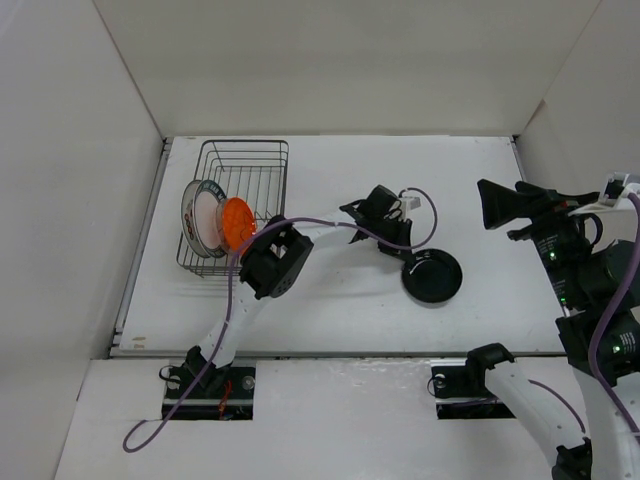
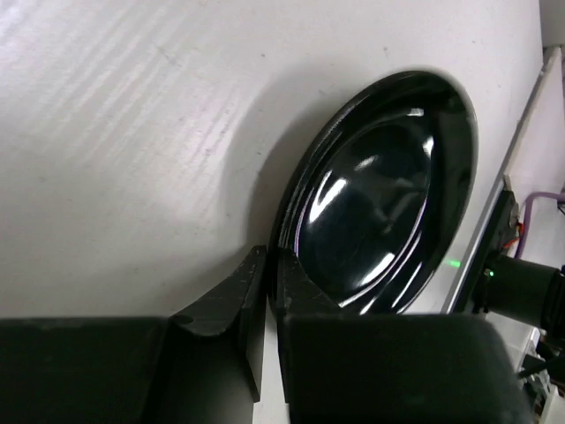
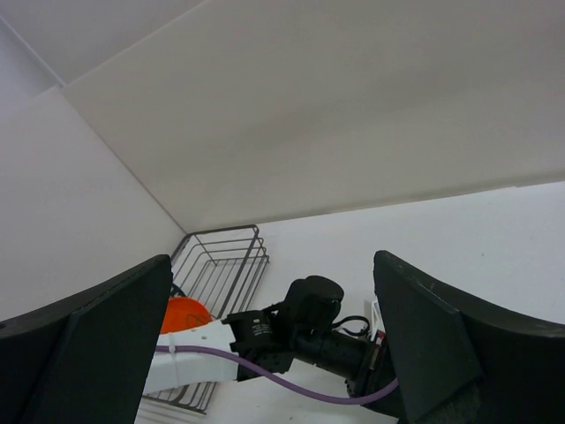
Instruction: Load the plates into the dish rack
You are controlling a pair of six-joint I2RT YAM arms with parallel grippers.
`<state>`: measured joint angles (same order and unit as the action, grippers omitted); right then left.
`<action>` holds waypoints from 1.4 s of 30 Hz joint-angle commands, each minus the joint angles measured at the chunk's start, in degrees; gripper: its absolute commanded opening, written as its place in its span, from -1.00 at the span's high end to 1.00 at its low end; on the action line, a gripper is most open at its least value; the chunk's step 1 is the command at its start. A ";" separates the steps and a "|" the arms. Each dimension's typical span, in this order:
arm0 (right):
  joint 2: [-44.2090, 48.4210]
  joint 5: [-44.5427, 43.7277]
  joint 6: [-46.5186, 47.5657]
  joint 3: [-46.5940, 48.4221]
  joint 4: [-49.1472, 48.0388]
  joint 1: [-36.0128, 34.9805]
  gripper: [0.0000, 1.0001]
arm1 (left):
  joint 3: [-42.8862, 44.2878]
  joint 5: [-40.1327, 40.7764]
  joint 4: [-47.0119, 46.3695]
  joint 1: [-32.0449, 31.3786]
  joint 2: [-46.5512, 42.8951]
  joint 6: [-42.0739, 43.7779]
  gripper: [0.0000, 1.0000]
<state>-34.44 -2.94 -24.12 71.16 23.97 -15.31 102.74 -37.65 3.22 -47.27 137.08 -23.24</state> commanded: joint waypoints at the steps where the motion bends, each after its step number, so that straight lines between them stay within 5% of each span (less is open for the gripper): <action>1: 0.86 0.65 0.83 0.39 -1.91 0.37 -1.00 | 0.79 3.01 3.36 -0.99 0.56 1.54 1.00; 9: -2.12 0.65 0.83 0.39 -2.43 0.37 -1.00 | 0.01 15.49 7.32 1.03 -9.70 7.16 1.00; 14: -3.45 0.65 0.83 -0.14 -4.45 0.37 -1.00 | -2.72 31.56 10.91 5.77 -24.45 9.09 1.00; 23: -14.21 -6.99 6.69 -5.06 -11.30 0.37 -1.00 | -4.12 56.17 23.75 10.97 -36.25 13.22 1.00; 26: -24.32 -0.95 12.76 -5.06 -13.14 0.89 -1.00 | -7.64 64.87 24.98 11.49 -41.18 15.25 1.00; 34: -36.73 10.93 9.80 -5.50 -21.50 3.09 -1.00 | -17.11 83.75 27.81 13.43 -50.67 21.30 1.00; 42: -41.68 12.87 7.95 -4.36 -23.44 0.90 -1.00 | -19.77 81.78 30.00 15.97 -57.79 20.78 1.00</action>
<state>-75.77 7.75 -15.33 64.03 5.82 -13.21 83.40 41.78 32.86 -32.82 83.55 -3.14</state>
